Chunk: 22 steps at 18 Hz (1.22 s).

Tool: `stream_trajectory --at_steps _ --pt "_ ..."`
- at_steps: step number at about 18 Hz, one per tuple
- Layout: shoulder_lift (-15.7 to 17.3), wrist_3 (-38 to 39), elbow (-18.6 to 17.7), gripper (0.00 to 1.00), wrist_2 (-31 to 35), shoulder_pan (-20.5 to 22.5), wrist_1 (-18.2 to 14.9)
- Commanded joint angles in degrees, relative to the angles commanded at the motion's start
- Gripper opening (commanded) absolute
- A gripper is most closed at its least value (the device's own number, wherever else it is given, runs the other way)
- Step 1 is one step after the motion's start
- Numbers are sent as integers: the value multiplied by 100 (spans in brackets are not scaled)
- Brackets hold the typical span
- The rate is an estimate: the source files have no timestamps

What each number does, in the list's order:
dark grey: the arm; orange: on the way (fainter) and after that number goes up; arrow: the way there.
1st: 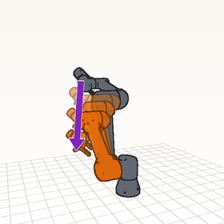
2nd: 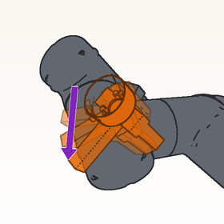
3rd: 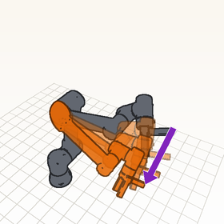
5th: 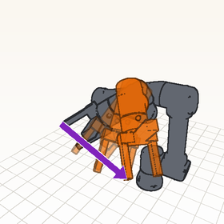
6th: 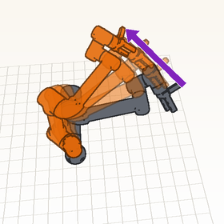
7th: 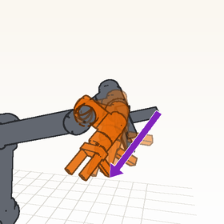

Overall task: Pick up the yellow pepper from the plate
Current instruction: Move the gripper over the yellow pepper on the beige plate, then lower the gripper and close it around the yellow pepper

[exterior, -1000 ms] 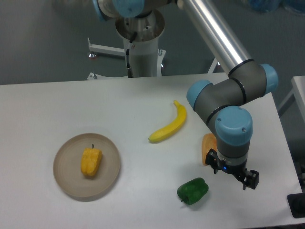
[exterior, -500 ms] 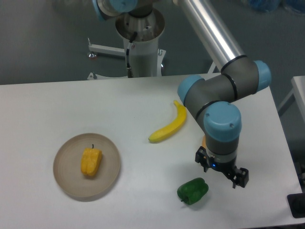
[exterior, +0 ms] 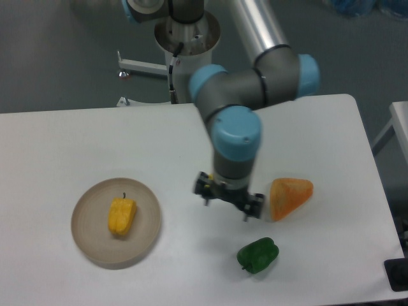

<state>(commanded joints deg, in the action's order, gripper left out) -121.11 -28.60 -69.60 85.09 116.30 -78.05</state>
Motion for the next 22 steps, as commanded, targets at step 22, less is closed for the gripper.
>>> stream_trajectory --at_steps 22 --pt "-185 1243 -863 100 -1 -1119 1380"
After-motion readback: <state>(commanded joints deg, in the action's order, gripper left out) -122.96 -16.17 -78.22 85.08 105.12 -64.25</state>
